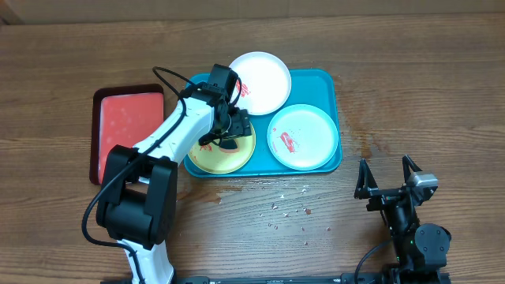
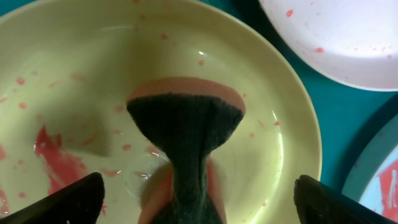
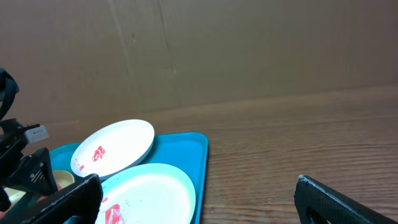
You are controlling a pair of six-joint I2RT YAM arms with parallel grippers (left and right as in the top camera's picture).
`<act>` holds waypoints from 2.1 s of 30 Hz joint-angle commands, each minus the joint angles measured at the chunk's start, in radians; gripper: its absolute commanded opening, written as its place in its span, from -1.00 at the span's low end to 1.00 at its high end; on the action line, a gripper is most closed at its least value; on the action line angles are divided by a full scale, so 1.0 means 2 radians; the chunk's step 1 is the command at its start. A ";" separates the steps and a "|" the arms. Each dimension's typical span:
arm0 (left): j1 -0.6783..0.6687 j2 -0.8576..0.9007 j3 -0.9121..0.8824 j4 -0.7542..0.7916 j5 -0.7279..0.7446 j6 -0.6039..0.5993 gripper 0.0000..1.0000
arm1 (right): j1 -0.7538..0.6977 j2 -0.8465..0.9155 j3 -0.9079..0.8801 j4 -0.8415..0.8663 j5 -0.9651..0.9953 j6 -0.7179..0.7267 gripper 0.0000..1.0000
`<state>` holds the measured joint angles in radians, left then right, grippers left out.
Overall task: Clean dirty plates on tray and stack at the side
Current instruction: 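Carry the sponge with the left gripper onto the yellow plate, then reach the right gripper to the yellow plate rim and grip it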
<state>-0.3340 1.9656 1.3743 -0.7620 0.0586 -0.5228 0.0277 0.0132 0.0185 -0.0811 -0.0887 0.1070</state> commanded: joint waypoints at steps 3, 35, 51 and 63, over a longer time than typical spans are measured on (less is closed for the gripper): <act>0.017 -0.003 0.051 -0.060 -0.007 0.013 0.97 | 0.002 -0.003 -0.005 0.002 0.005 -0.002 1.00; 0.144 -0.044 0.278 -0.258 -0.007 0.022 1.00 | 0.002 0.029 0.186 0.336 -0.047 -0.038 1.00; 0.144 -0.044 0.278 -0.267 -0.003 0.022 0.99 | 0.003 0.525 0.661 -0.140 -0.401 0.062 1.00; 0.144 -0.044 0.278 -0.254 -0.003 0.022 1.00 | 0.123 0.836 0.807 -0.369 -0.159 0.119 1.00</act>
<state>-0.0452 1.8683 1.9240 -1.2808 0.0483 -0.4950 0.2150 1.5990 1.5700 -0.8387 -0.5018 0.3332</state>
